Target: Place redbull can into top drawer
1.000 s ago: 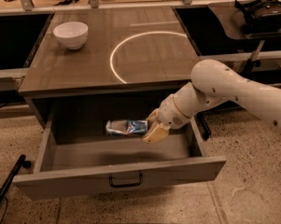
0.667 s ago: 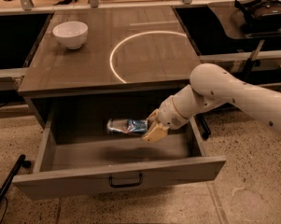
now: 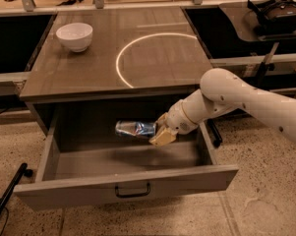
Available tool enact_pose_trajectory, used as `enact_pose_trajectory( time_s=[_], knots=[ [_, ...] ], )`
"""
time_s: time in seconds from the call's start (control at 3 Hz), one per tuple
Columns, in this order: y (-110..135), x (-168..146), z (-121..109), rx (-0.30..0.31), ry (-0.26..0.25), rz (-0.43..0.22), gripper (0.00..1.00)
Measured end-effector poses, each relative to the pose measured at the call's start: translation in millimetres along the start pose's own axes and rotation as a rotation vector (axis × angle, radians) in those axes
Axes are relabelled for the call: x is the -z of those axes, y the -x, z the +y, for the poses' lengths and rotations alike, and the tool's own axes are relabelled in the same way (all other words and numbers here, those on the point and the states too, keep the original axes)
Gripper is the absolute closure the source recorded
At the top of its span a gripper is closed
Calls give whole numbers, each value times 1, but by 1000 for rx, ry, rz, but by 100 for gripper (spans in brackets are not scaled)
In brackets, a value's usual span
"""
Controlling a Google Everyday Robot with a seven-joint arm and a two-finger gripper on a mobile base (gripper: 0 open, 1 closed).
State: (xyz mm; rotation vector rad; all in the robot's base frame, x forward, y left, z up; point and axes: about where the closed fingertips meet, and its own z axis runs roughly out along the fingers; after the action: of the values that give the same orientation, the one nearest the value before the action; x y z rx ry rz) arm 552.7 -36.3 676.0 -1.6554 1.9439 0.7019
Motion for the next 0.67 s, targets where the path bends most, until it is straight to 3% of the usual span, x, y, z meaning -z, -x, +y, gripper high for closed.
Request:
enact_pose_trajectory(
  time_s=[0.33, 0.67],
  knots=[
    [3, -1, -5, 7, -1, -4, 11],
    [4, 4, -6, 11, -8, -11, 0]
  ],
)
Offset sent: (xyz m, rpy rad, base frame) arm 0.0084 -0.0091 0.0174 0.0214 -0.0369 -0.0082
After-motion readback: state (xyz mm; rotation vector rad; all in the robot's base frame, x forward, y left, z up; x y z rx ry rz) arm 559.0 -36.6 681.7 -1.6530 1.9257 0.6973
